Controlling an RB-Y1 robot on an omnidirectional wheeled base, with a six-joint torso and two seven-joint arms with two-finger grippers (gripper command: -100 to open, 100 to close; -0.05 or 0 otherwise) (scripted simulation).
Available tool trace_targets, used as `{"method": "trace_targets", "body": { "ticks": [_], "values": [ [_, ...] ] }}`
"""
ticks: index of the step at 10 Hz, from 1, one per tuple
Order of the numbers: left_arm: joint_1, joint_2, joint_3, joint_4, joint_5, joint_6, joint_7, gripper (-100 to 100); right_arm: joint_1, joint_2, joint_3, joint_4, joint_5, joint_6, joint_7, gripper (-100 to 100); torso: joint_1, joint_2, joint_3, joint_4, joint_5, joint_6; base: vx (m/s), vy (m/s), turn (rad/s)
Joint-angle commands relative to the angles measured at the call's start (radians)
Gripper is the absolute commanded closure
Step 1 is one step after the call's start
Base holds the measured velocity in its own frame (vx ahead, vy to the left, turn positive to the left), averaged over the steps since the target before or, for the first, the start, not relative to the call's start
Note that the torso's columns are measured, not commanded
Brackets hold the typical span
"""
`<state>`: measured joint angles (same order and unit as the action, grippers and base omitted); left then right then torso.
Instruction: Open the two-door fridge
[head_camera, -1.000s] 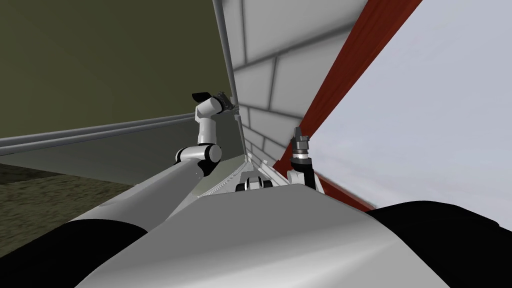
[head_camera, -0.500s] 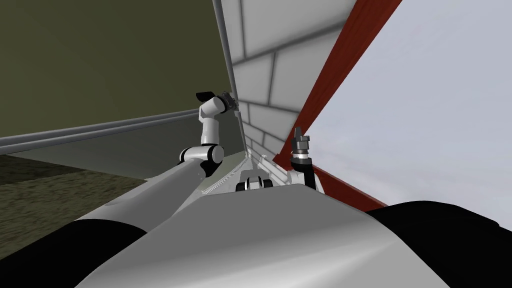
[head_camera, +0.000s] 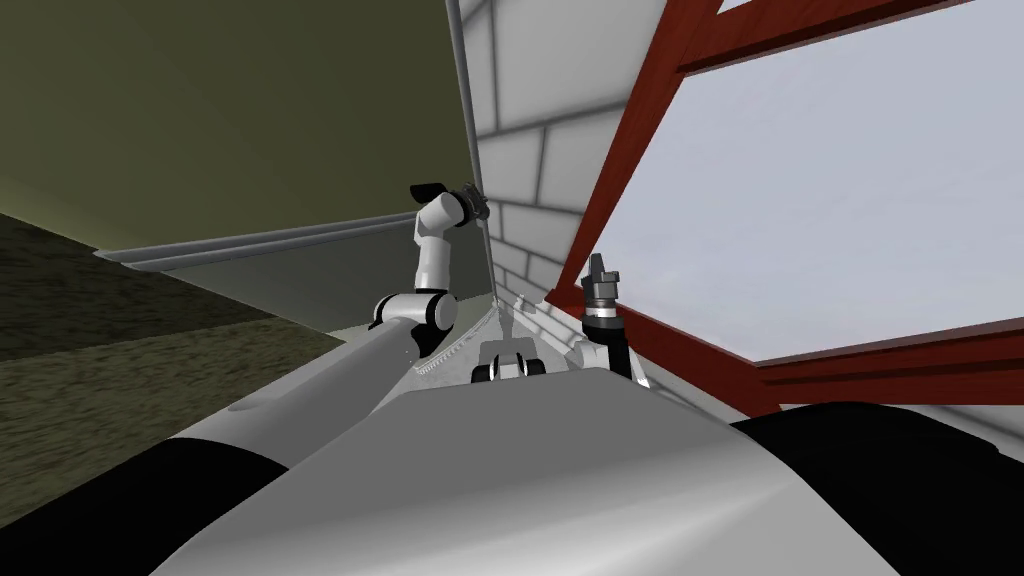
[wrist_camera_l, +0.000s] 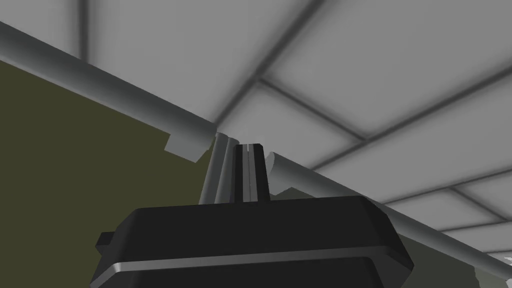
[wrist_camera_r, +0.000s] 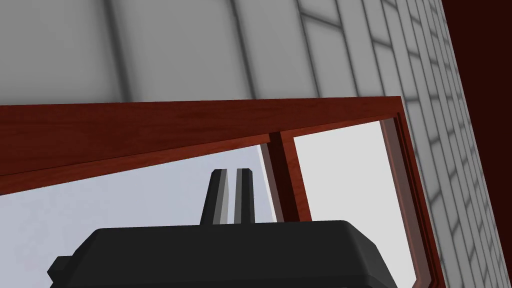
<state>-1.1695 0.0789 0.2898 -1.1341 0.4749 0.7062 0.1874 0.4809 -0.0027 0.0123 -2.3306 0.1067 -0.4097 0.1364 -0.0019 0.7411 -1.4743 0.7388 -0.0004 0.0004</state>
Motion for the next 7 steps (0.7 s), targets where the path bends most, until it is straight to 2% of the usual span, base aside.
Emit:
{"method": "trace_targets", "body": {
  "ticks": [1,2,3,5,7],
  "values": [
    [-0.006,-0.038,-0.023,-0.017,0.04,0.016,-0.019,100,0.0,0.0,0.0,0.0,0.0,0.0,0.0,0,-0.002,-0.001,0.0,0.0,-0.001,0.0,-0.296,0.081,-0.093],
    [-0.011,-0.026,-0.016,-0.005,0.03,0.009,-0.015,100,0.0,0.0,0.0,0.0,0.0,0.0,0.0,0,0.001,-0.004,-0.002,-0.001,0.0,0.0,-0.132,0.041,-0.028],
    [-0.014,0.001,-0.014,-0.006,0.031,0.014,-0.011,-100,0.001,0.0,0.0,0.0,0.0,0.0,0.0,0,0.001,-0.013,-0.007,-0.003,0.0,-0.001,0.0,0.0,0.0],
    [-0.018,0.034,-0.005,-0.003,0.033,0.017,-0.003,-100,0.001,0.0,0.0,0.0,0.0,0.0,0.0,0,0.001,-0.017,-0.011,-0.006,0.0,-0.001,0.136,-0.004,0.01],
    [-0.023,0.039,0.009,0.004,0.034,0.021,0.011,-100,0.001,0.0,0.0,0.0,0.0,0.0,0.0,0,0.002,-0.01,-0.006,-0.003,0.001,0.0,0.228,0.017,0.017]
  ]
}}
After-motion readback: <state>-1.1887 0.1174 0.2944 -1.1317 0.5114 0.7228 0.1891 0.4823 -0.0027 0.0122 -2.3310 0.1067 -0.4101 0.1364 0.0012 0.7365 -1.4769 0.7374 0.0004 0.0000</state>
